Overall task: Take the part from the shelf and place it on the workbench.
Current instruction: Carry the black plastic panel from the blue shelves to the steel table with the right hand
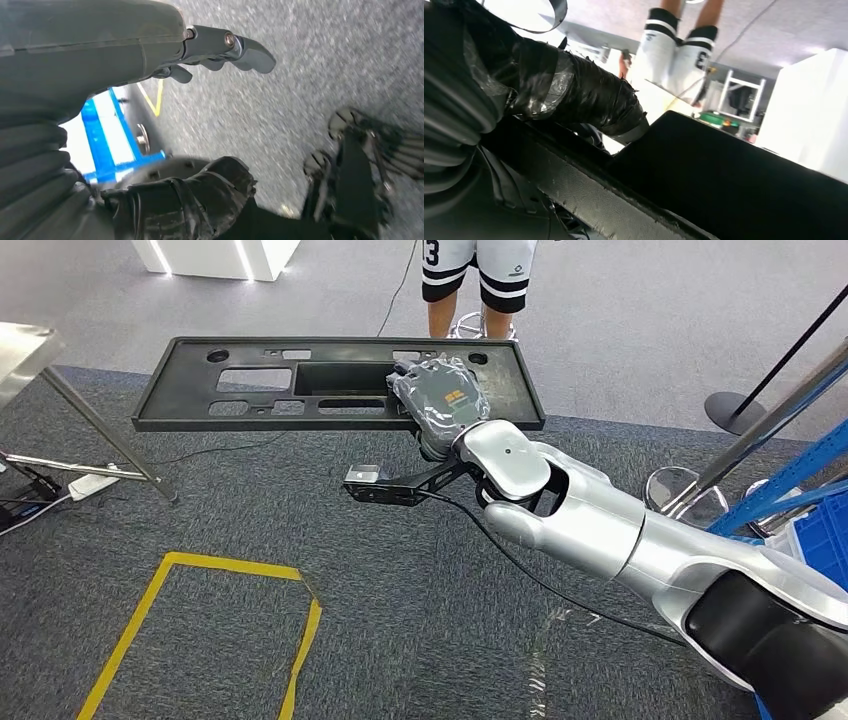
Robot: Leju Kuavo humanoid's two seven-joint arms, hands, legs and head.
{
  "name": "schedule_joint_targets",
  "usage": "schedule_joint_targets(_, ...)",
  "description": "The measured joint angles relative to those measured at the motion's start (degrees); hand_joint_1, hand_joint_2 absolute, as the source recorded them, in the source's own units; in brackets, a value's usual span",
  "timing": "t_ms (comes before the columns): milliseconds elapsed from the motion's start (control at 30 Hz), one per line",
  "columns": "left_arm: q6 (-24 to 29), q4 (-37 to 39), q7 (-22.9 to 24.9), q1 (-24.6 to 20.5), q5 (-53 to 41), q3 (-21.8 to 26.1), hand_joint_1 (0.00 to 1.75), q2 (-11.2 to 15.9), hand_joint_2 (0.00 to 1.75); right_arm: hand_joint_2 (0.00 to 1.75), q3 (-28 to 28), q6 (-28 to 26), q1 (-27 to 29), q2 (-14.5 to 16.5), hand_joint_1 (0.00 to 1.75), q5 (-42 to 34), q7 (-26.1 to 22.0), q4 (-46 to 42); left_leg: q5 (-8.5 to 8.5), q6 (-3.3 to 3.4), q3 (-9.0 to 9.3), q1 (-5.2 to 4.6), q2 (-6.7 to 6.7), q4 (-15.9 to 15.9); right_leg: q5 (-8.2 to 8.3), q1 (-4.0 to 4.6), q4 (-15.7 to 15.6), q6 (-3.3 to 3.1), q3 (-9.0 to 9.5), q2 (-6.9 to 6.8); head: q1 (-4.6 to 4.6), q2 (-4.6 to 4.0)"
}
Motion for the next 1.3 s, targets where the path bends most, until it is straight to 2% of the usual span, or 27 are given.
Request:
schedule_joint_targets(67,0.1,0.0,0.1,0.1,-0.3,0.0,0.0,0.0,1.75,1.75,0.0,0.0,-0.1,0.1,1.75,0.0,-0.1,0.1,0.55,0.49,0.61,0.51,-0.98,-1.0,-1.82,-0.21,2.7,0.43,-1.13,2.75,0.07,0.0)
schedule_joint_targets(133,0.1,0.0,0.1,0.0,-0.4,0.0,0.0,-0.1,1.75,1.75,0.0,0.0,-0.2,0.1,1.75,0.0,-0.1,0.3,0.77,0.77,0.77,0.84,-2.02,-1.3,-5.16,-0.51,9.8,0.76,-4.48,6.1,0.13,0.0)
schedule_joint_targets(167,0.1,0.0,0.1,-0.1,-0.4,0.0,0.0,-0.1,1.75,1.75,0.0,0.0,0.0,0.1,1.75,0.0,-0.2,0.4,0.79,0.83,0.74,0.9,-2.67,-1.3,-6.5,-0.64,13.6,0.96,-6.33,6.76,0.15,0.0)
schedule_joint_targets(200,0.1,0.0,0.1,-0.1,-0.4,0.0,0.0,-0.1,1.75,1.75,0.0,0.0,0.2,0.1,1.75,0.0,-0.2,0.5,0.76,0.82,0.71,0.97,-3.47,-1.2,-6.85,-0.84,15.7,1.18,-7.46,6.92,0.14,0.0)
schedule_joint_targets(233,0.1,0.0,0.1,-0.2,-0.4,0.0,0.0,-0.1,1.75,1.75,0.0,0.0,0.3,0.1,1.75,0.0,-0.2,0.6,0.7,0.74,0.68,1.08,-4.29,-1.0,-6.15,-1.1,15.7,1.42,-7.6,6.96,0.13,0.0)
schedule_joint_targets(267,0.1,0.0,0.1,-0.2,-0.5,-0.1,0.0,-0.1,1.75,1.75,0.0,0.0,0.4,0.1,1.75,0.0,-0.2,0.6,0.56,0.54,0.6,1.26,-5.15,-0.7,-4.5,-1.42,13.6,1.69,-6.6,7.12,0.13,0.0)
schedule_joint_targets(300,0.1,0.0,0.1,-0.2,-0.5,-0.1,0.0,-0.1,1.75,1.75,0.0,0.0,0.3,0.1,1.75,0.0,-0.2,0.7,0.33,0.24,0.46,1.49,-5.98,-0.2,-2.42,-1.79,9.9,2.01,-4.87,7.61,0.15,0.0)
schedule_joint_targets(333,0.1,0.0,0.1,-0.2,-0.5,-0.1,0.0,-0.1,1.75,1.75,0.0,0.0,0.2,0.1,1.75,0.0,-0.2,0.8,0.03,-0.22,0.07,1.66,-6.74,0.5,-1.13,-2.14,6.3,2.34,-3.08,8.88,0.16,0.0)
schedule_joint_targets(367,0.1,0.0,0.1,-0.2,-0.5,-0.1,0.0,0.0,1.75,1.75,0.0,0.0,0.2,0.1,1.75,0.0,-0.2,0.8,-0.21,-0.66,-0.43,1.8,-7.44,1.2,-0.34,-2.36,3.6,2.43,-1.75,9.95,0.13,0.0)
schedule_joint_targets(433,0.1,0.0,0.1,-0.1,-0.5,-0.1,0.0,0.0,1.75,1.75,0.0,0.0,0.1,0.2,1.75,-0.1,-0.3,1.0,-0.27,-1.48,-1.45,2.04,-8.67,2.0,-0.54,-2.24,1.9,2.1,-0.94,11.0,0.09,0.0)
schedule_joint_targets(467,0.0,0.0,0.1,0.0,-0.5,-0.1,0.0,0.0,1.75,1.75,0.0,0.0,0.1,0.3,1.75,-0.1,-0.3,1.1,-0.09,-1.8,-1.73,2.18,-9.26,2.0,-0.41,-2.11,1.9,1.62,-0.98,10.32,0.07,0.0)
schedule_joint_targets(500,0.0,0.0,0.1,0.2,-0.5,-0.1,0.0,-0.1,1.75,1.75,0.0,0.0,0.1,0.4,1.75,-0.2,-0.4,1.1,-0.04,-2.07,-1.95,2.26,-8.96,2.0,-0.3,-2.05,1.8,1.19,-0.94,9.62,0.07,0.0)
schedule_joint_targets(567,-0.1,0.0,0.1,0.3,-0.4,-0.1,0.0,-0.2,1.75,1.75,0.0,0.0,-0.1,0.8,1.75,-0.2,-0.5,1.2,-1.22,-2.5,-3.01,2.08,-5.98,3.9,-0.02,-2.0,1.4,0.3,-0.72,8.29,-0.21,0.0)
schedule_joint_targets(633,-0.1,0.0,0.1,0.1,-0.4,-0.1,0.0,-0.2,1.75,1.75,0.0,-0.1,-0.3,1.0,1.75,-0.2,-0.6,1.4,-4.33,-2.73,-5.83,1.93,-2.67,10.0,0.06,-1.63,1.1,-0.23,-0.6,6.9,-0.52,0.0)
schedule_joint_targets(700,-0.1,0.0,0.1,-0.1,-0.3,-0.1,0.0,-0.2,1.75,1.75,0.0,0.0,-0.2,1.1,1.75,-0.3,-0.7,1.5,-6.79,-2.7,-8.84,1.95,-2.06,16.4,-0.04,-1.21,1.1,-0.48,-0.6,5.35,-0.58,0.0)
schedule_joint_targets(733,-0.1,0.0,0.1,-0.1,-0.3,-0.2,0.0,-0.3,1.75,1.75,0.0,0.0,-0.1,1.1,1.75,-0.4,-0.7,1.6,-6.75,-2.54,-9.24,1.92,-2.03,17.4,-0.11,-1.04,1.1,-0.58,-0.59,4.57,-0.58,0.0)
schedule_joint_targets(767,-0.1,0.0,0.2,-0.1,-0.3,-0.2,0.0,-0.3,1.75,1.75,0.0,0.0,-0.1,1.2,1.75,-0.4,-0.7,1.7,-5.8,-2.3,-8.62,1.83,-1.96,16.4,-0.19,-0.88,1.1,-0.66,-0.55,3.86,-0.58,0.0)
schedule_joint_targets(800,0.0,0.0,0.2,0.0,-0.2,-0.2,0.0,-0.3,1.75,1.75,0.0,0.0,-0.1,1.3,1.75,-0.4,-0.7,1.7,-4.18,-1.98,-7.02,1.67,-1.64,13.6,-0.29,-0.76,1.1,-0.71,-0.46,3.21,-0.58,0.0)
schedule_joint_targets(867,0.2,0.0,0.2,0.0,-0.1,-0.2,0.0,-0.2,1.75,1.75,0.0,0.0,-0.2,1.5,1.75,-0.4,-0.7,1.8,-1.5,-1.14,-2.8,0.71,0.78,5.8,-0.51,-0.55,1.0,-0.62,-0.16,1.93,-0.57,0.0)
schedule_joint_targets(933,0.5,0.0,0.1,-0.1,-0.1,-0.2,0.0,-0.2,1.75,1.75,0.0,-0.1,-0.3,1.5,1.75,-0.6,-0.7,1.9,-0.82,-0.48,-0.64,-0.36,2.48,1.6,-0.63,-0.42,0.8,-0.3,0.07,0.6,-0.55,-0.01)
schedule_joint_targets(1000,0.6,0.0,-0.1,-0.1,-0.2,-0.2,0.0,-0.1,1.75,1.75,0.0,-0.1,-0.2,1.7,1.75,-1.2,-0.7,2.0,-0.62,-0.01,-0.34,-0.62,1.42,1.0,-0.77,-0.37,0.5,0.18,0.3,-0.67,-0.54,-0.01)
schedule_joint_targets(1033,0.7,0.0,-0.1,0.0,-0.3,-0.3,0.0,-0.2,1.75,1.75,0.0,-0.1,-0.2,1.8,1.75,-1.5,-0.7,2.1,-0.38,0.2,-0.02,-0.47,0.75,0.5,-1.03,-0.47,0.7,0.47,0.4,-0.28,-0.52,0.0)
schedule_joint_targets(1100,0.9,0.0,-0.4,0.0,-0.4,-0.3,0.0,-0.2,1.75,1.75,0.0,-0.2,-0.3,1.9,1.75,-1.9,-0.7,2.1,0.11,0.72,0.75,0.08,-0.38,-0.6,-2.85,-0.64,3.6,0.88,-0.76,2.78,-0.55,0.0)
schedule_joint_targets(1133,1.1,0.0,-0.6,0.0,-0.4,-0.3,0.0,-0.3,1.75,1.75,0.0,-0.3,-0.4,1.8,1.75,-2.0,-0.7,2.1,0.21,0.87,0.87,0.26,-0.88,-0.8,-4.26,-0.8,6.6,0.98,-2.12,4.78,-0.59,0.0)
schedule_joint_targets(1200,1.7,0.0,-0.9,-0.2,-0.5,-0.3,0.0,-0.3,1.75,1.75,0.0,-0.3,-0.2,1.8,1.75,-2.1,-0.7,2.2,0.24,1.11,0.85,0.48,-2.29,-0.7,-7.1,-0.94,14.0,1.26,-6.0,6.59,-0.59,0.0)
schedule_joint_targets(1267,2.0,0.0,-1.1,-0.3,-0.5,-0.3,0.0,-0.3,1.75,1.75,0.0,-0.3,0.3,1.7,1.75,-2.1,-0.7,2.3,0.15,1.06,0.79,0.7,-4.07,-0.4,-6.88,-1.26,16.5,1.65,-7.66,6.84,-0.61,-0.01)
schedule_joint_targets(1300,2.0,0.0,-1.1,-0.3,-0.5,-0.4,0.0,-0.3,1.75,1.75,0.0,-0.3,0.4,1.7,1.75,-2.1,-0.7,2.3,0.02,0.87,0.75,0.9,-4.99,-0.1,-5.25,-1.53,14.4,1.89,-6.82,6.96,-0.62,-0.01)
